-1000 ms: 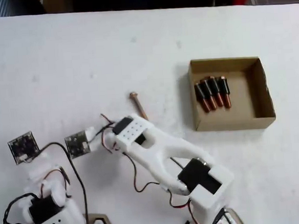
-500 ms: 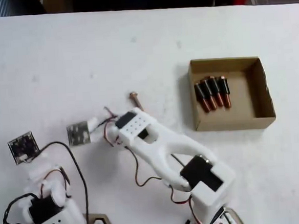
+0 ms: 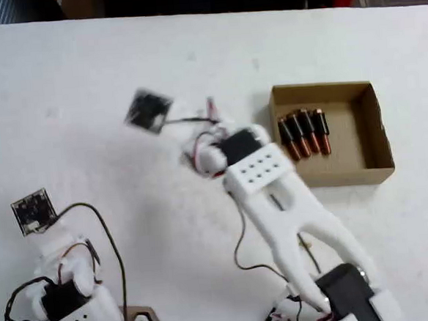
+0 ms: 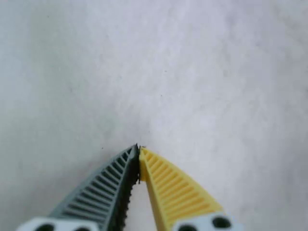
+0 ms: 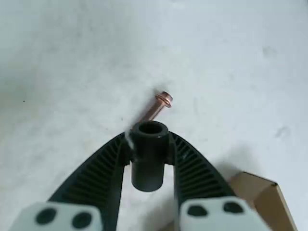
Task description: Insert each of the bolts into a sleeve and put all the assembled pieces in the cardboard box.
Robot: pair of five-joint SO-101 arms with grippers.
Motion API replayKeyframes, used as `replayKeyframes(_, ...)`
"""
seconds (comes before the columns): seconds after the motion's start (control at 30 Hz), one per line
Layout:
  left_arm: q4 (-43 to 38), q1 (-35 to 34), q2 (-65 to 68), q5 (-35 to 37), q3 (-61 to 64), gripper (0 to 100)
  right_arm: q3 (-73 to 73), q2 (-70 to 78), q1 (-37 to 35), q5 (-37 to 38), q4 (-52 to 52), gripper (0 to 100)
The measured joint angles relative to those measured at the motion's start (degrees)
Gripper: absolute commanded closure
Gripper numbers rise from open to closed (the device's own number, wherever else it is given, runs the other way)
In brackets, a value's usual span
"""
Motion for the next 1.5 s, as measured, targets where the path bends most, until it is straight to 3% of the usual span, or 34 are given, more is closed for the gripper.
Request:
replayKeyframes(0.3,0.0,0.0,0.0,0.0,0.0,98,-0.5,2.8,9.8,-6.0,1.7,98.1)
replayKeyframes(0.67,0.0,0.0,0.0,0.0,0.0,98,-12.7,28.0,14.1,-11.9,2.3,98.1)
replayKeyframes(1.03,0.0,0.0,0.0,0.0,0.0,98,-36.8,49.7,14.9,-14.7,19.6,94.8)
replayKeyframes(1.17,0.0,0.0,0.0,0.0,0.0,98,-42.2,52.2,14.8,-14.7,24.1,87.2)
replayKeyframes(1.5,0.0,0.0,0.0,0.0,0.0,98,-46.2,52.5,15.1,-14.7,29.5,92.1)
